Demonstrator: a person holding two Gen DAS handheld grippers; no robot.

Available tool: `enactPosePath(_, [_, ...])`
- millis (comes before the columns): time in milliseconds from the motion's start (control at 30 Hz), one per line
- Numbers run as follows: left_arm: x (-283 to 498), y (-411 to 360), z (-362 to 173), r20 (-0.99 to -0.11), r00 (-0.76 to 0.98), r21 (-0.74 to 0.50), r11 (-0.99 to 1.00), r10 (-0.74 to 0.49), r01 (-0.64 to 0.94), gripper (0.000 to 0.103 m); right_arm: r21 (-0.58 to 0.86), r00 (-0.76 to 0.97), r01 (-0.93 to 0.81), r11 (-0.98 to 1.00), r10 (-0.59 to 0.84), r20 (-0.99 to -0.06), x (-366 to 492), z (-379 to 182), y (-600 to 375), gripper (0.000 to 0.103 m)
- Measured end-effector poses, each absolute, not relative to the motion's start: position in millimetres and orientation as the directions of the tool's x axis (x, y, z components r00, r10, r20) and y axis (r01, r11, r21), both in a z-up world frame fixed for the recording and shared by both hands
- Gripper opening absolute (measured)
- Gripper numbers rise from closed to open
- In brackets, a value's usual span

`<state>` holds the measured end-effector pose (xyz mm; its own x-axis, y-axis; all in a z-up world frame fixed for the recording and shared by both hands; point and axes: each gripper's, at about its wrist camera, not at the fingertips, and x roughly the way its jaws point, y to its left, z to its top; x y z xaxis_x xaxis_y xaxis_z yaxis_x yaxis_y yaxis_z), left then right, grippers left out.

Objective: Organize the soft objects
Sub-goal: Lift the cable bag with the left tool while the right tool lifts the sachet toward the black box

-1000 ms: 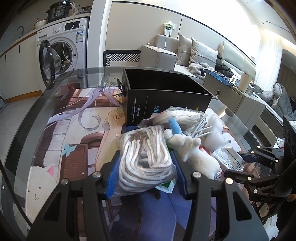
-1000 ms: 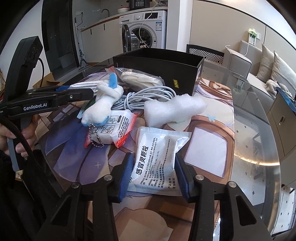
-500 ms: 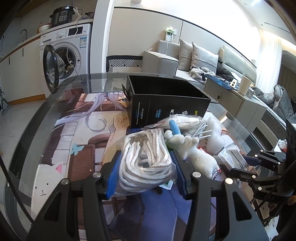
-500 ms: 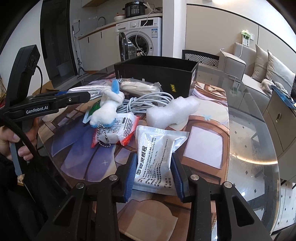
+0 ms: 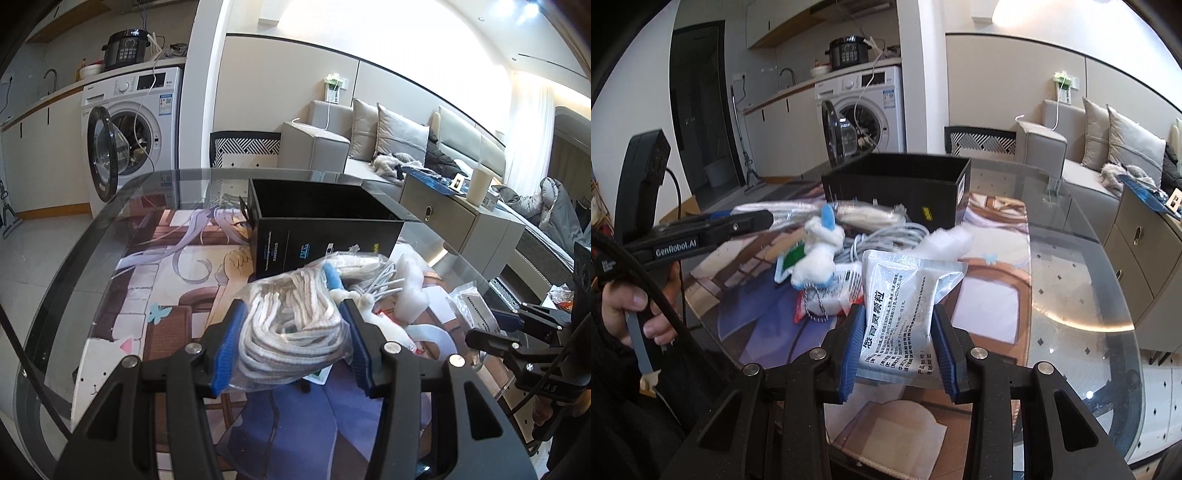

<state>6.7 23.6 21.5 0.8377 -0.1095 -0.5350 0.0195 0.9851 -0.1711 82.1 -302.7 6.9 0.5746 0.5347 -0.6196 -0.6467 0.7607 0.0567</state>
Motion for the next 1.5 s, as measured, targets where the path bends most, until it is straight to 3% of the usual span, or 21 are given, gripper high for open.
enactPosePath(567, [-6, 24, 44, -0.456, 0.884, -0.175, 0.984, -0.103, 0.024, 0.050, 0.072, 0.629, -0.639, 0.766, 0.574, -0.524, 83, 40, -301, 0.037])
enactPosePath(633, [-5, 24, 46, -0.449, 0.887, -0.178, 0.984, -0.108, 0.030, 0.044, 0.071, 0.635, -0.638, 0.767, 0.575, -0.516, 83, 43, -300, 0.037])
enactPosePath(667, [-5, 23, 47, -0.448, 0.887, -0.177, 0.984, -0.107, 0.030, 0.040, 0.071, 0.637, -0.638, 0.767, 0.577, -0.511, 84, 45, -299, 0.037])
enactPosePath(933, [-2, 22, 36, -0.489, 0.864, -0.160, 0.986, -0.118, 0.044, 0.040, 0.076, 0.637, -0.640, 0.764, 0.584, -0.504, 83, 49, -297, 0.037])
enactPosePath(1033, [-3, 27, 27, -0.523, 0.844, -0.160, 0.986, -0.122, 0.043, 0.043, 0.082, 0.632, -0.638, 0.766, 0.581, -0.513, 82, 45, -299, 0.037])
enactPosePath(1133, [-6, 34, 20, -0.548, 0.828, -0.162, 0.986, -0.117, 0.032, 0.063, 0.089, 0.632, -0.634, 0.769, 0.580, -0.514, 83, 44, -300, 0.037])
enactPosePath(1500, [2, 44, -17, -0.676, 0.729, -0.193, 0.980, -0.103, -0.040, 0.071, 0.099, 0.626, -0.630, 0.771, 0.579, -0.522, 87, 37, -299, 0.037])
